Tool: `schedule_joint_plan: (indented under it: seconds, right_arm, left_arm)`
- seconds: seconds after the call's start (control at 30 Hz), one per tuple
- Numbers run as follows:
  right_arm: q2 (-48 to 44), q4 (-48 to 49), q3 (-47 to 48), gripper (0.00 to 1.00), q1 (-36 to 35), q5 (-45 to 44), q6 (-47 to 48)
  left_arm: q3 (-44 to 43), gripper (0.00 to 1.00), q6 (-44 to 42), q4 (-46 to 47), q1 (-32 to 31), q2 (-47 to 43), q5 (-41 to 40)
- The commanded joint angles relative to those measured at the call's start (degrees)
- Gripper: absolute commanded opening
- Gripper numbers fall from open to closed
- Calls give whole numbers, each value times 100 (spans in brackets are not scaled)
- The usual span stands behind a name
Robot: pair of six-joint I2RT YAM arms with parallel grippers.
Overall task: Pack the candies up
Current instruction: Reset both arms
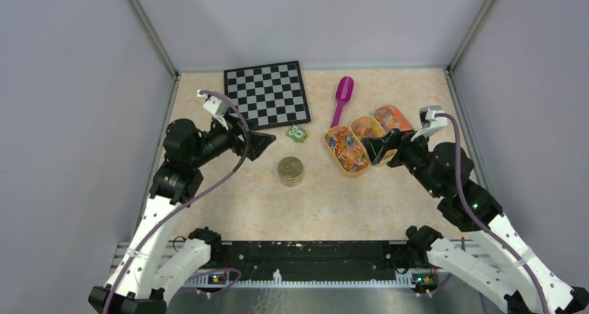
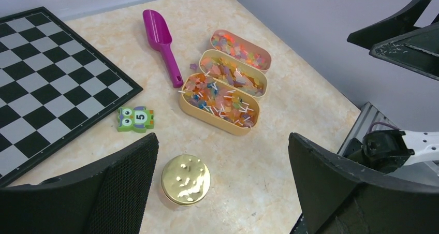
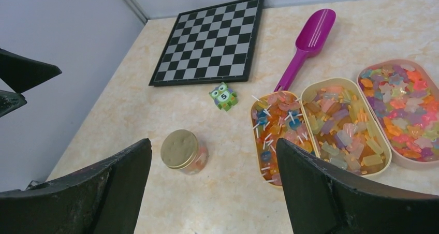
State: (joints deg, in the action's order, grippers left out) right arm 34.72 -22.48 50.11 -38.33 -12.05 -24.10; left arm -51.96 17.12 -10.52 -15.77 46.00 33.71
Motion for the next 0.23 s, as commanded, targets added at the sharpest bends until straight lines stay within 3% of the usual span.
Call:
schedule_joint_plan:
  seconds: [0.0, 0.2]
  right_arm:
    - [-54, 34, -8, 88, 30, -94, -54]
    - [0, -58, 28, 88, 28, -130, -82]
  left_arm:
    - [4, 99, -152, 239, -25, -115, -202]
    - [-45, 99, -290, 154, -39, -114, -315]
